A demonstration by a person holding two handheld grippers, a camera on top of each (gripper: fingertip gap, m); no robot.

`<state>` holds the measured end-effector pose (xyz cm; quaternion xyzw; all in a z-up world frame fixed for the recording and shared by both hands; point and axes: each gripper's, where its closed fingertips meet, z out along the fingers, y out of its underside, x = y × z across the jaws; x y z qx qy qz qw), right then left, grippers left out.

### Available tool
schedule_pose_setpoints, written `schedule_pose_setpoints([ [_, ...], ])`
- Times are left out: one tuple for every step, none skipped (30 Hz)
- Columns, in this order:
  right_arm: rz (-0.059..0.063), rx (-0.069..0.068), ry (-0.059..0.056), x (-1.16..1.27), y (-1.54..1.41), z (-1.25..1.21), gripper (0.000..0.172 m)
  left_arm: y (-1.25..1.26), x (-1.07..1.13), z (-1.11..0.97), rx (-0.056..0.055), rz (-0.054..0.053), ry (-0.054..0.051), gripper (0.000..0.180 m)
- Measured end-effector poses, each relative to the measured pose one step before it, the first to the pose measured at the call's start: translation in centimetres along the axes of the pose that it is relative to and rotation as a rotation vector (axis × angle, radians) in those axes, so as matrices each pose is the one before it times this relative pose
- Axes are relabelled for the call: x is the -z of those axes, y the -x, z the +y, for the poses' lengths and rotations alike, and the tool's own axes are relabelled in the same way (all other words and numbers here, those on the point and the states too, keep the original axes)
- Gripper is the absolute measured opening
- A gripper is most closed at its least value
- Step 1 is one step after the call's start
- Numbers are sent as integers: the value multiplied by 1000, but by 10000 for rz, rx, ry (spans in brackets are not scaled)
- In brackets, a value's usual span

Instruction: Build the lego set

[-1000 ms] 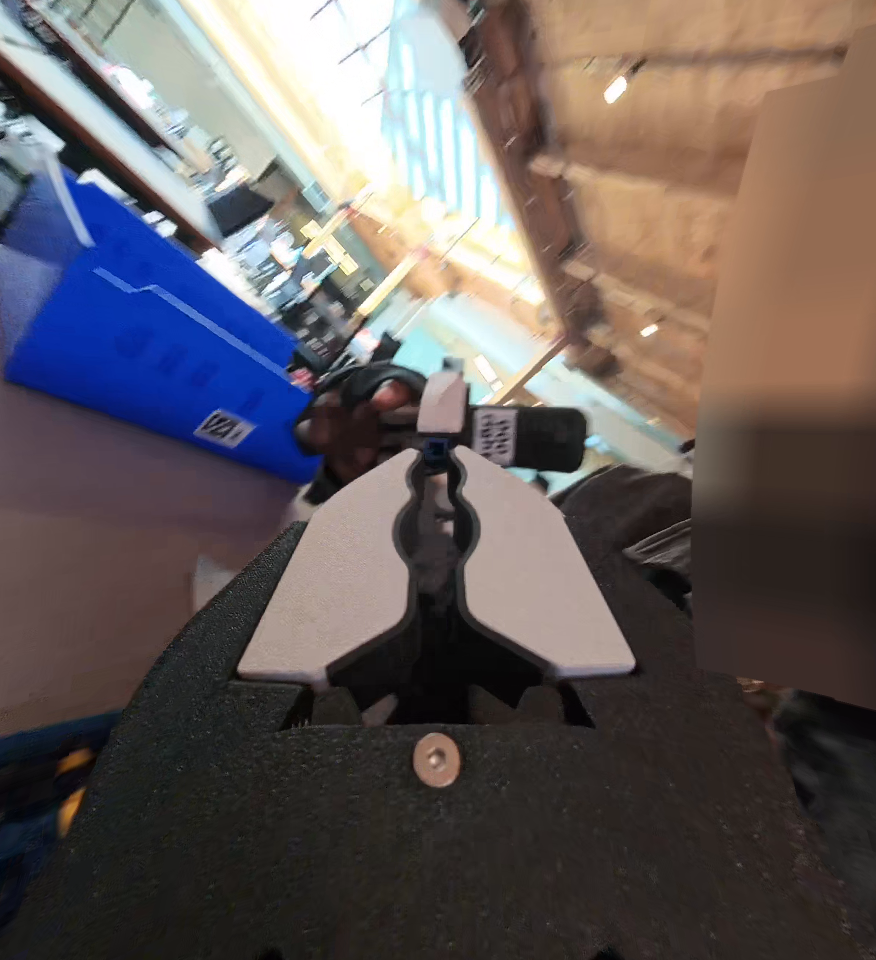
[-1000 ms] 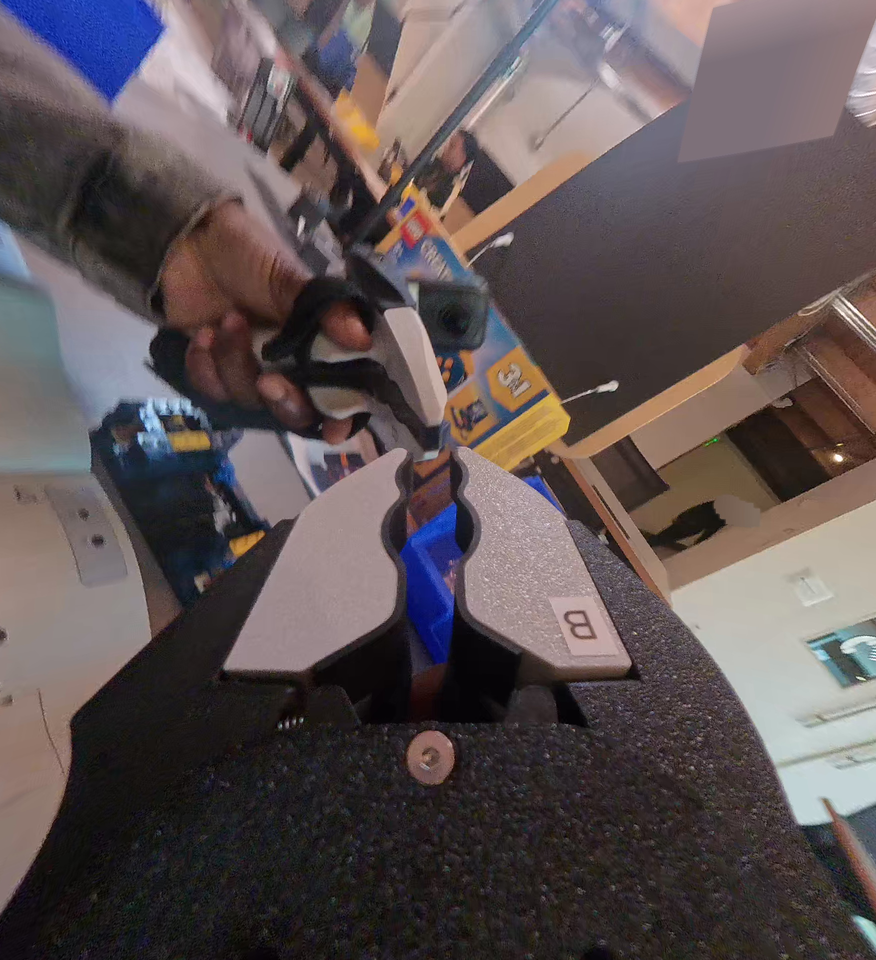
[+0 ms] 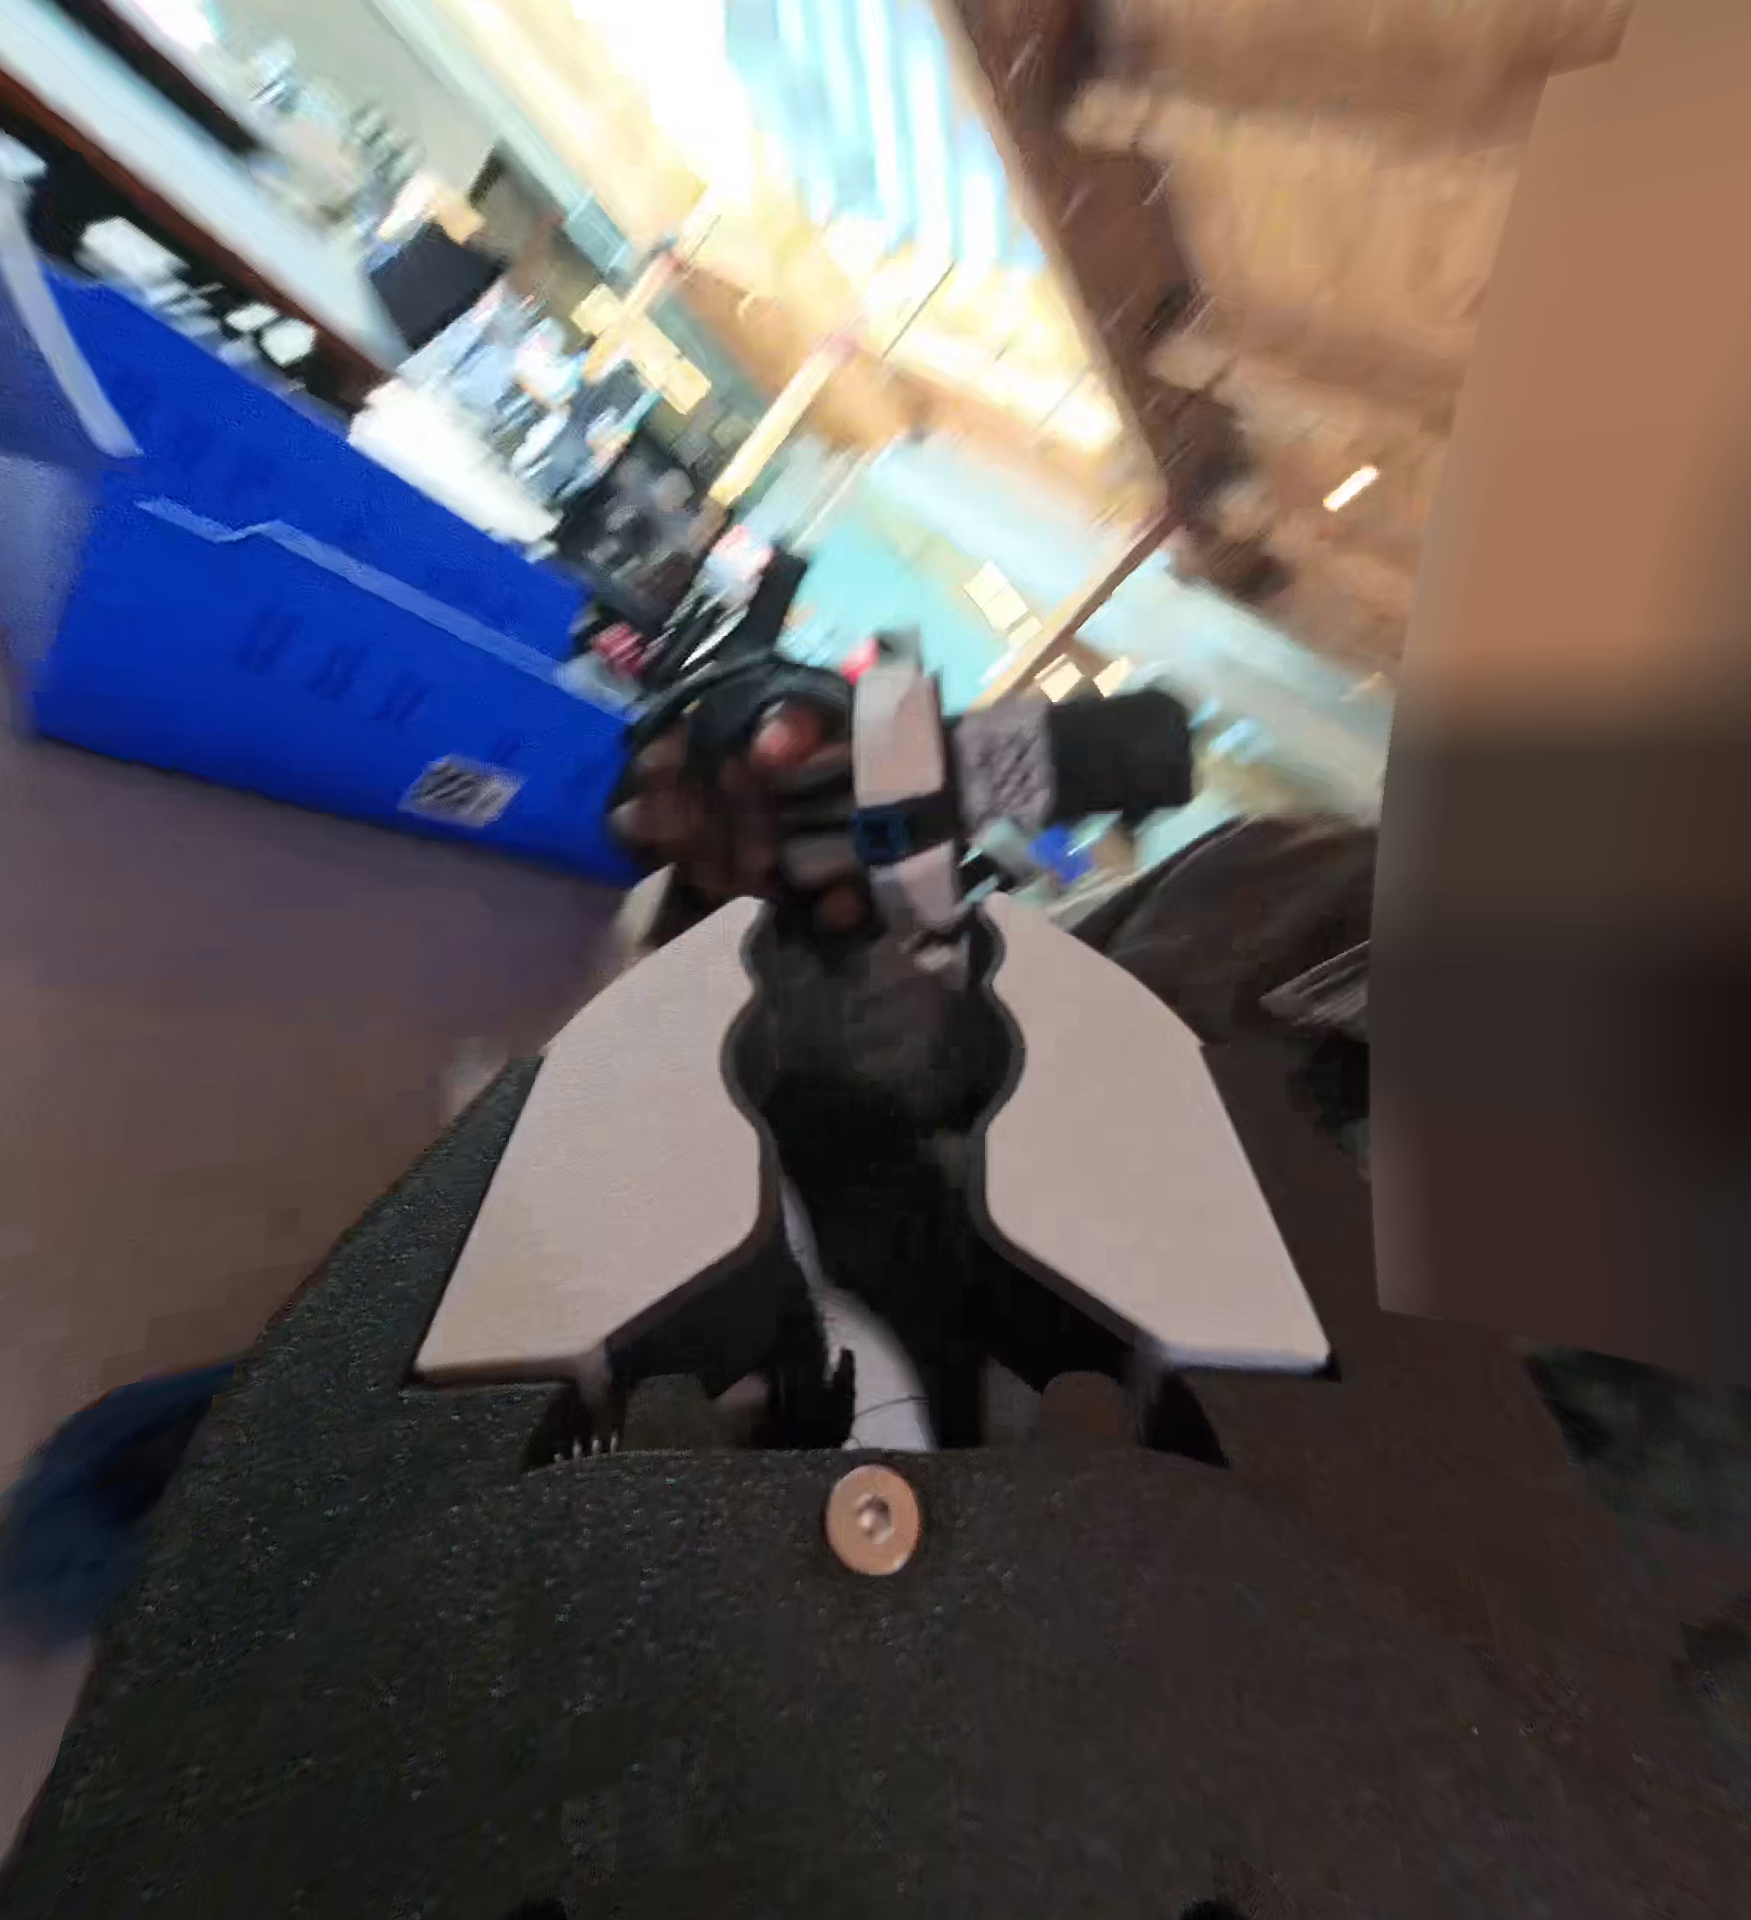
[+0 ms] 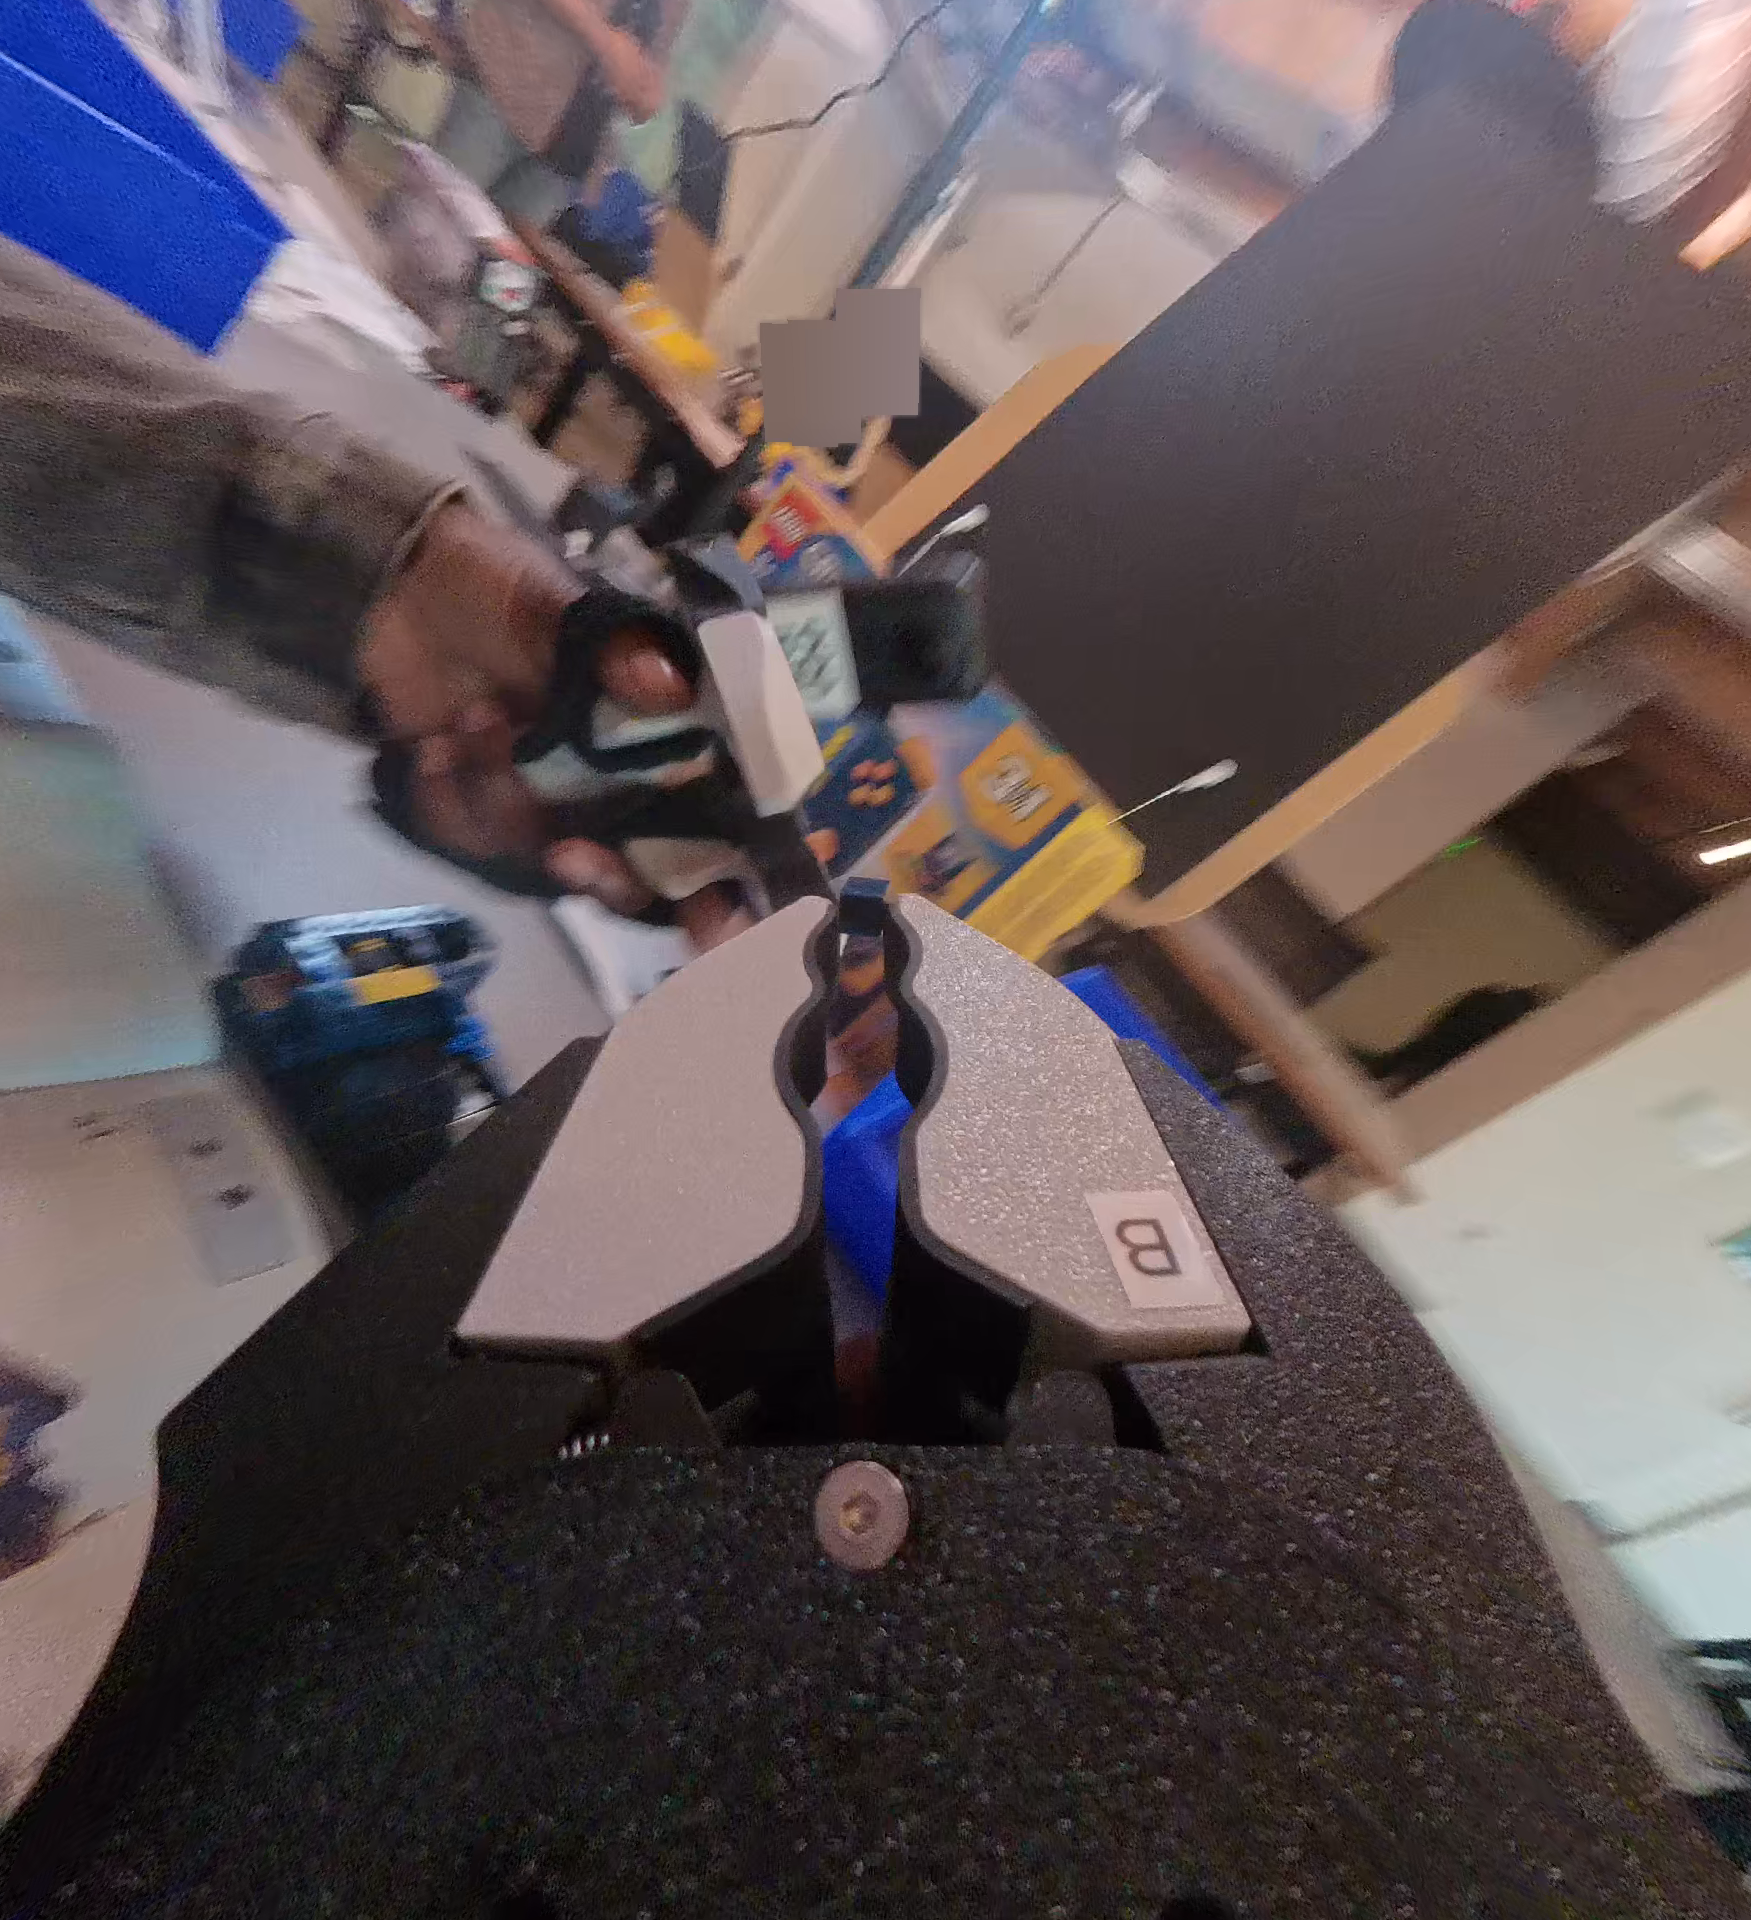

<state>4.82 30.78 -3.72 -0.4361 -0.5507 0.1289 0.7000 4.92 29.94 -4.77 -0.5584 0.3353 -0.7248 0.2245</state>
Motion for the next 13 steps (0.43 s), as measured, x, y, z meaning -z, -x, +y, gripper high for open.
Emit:
schedule_pose_setpoints([
  [-788, -795, 459, -99, 493, 874, 7, 1740, 1111, 1100, -1063, -1652, 1333, 40],
  [-722, -853, 539, -142, 450, 1066, 7, 2111, 1211, 1766, -1214, -1785, 1596, 37],
  [-757, -807, 544, -211, 583, 1122, 7, 1538, 815, 2106, -1140, -1308, 1569, 25],
  [-812, -753, 659, -277, 722, 1260, 7, 435, 216, 1729, -924, -550, 1192, 16],
  [-678, -639, 703, -372, 628, 1288, 7, -575, -227, 1032, -599, 136, 732, 9],
  [-621, -440, 745, -458, 643, 1266, 7, -890, -499, 495, -255, 431, 463, 7],
  [-400, -156, 603, -508, 480, 968, 7, -570, -638, 260, -49, 305, 358, 6],
  [-201, 101, 363, -499, 348, 533, 7, -280, -671, 468, -22, 167, 443, 5],
  [-246, 250, 220, -448, 511, 182, 7, -94, -675, 726, -28, 57, 556, 5],
  [-227, 246, 121, -410, 486, -85, 7, 60, -618, 849, 6, -31, 593, 5],
  [-243, 190, 126, -388, 446, -173, 7, 143, -533, 735, 69, -74, 504, 5],
  [-306, 168, 208, -379, 464, -107, 7, 223, -435, 287, 66, -108, 209, 5],
  [-234, 176, 289, -368, 300, 28, 7, 131, -316, -164, 14, -45, -102, 5],
])
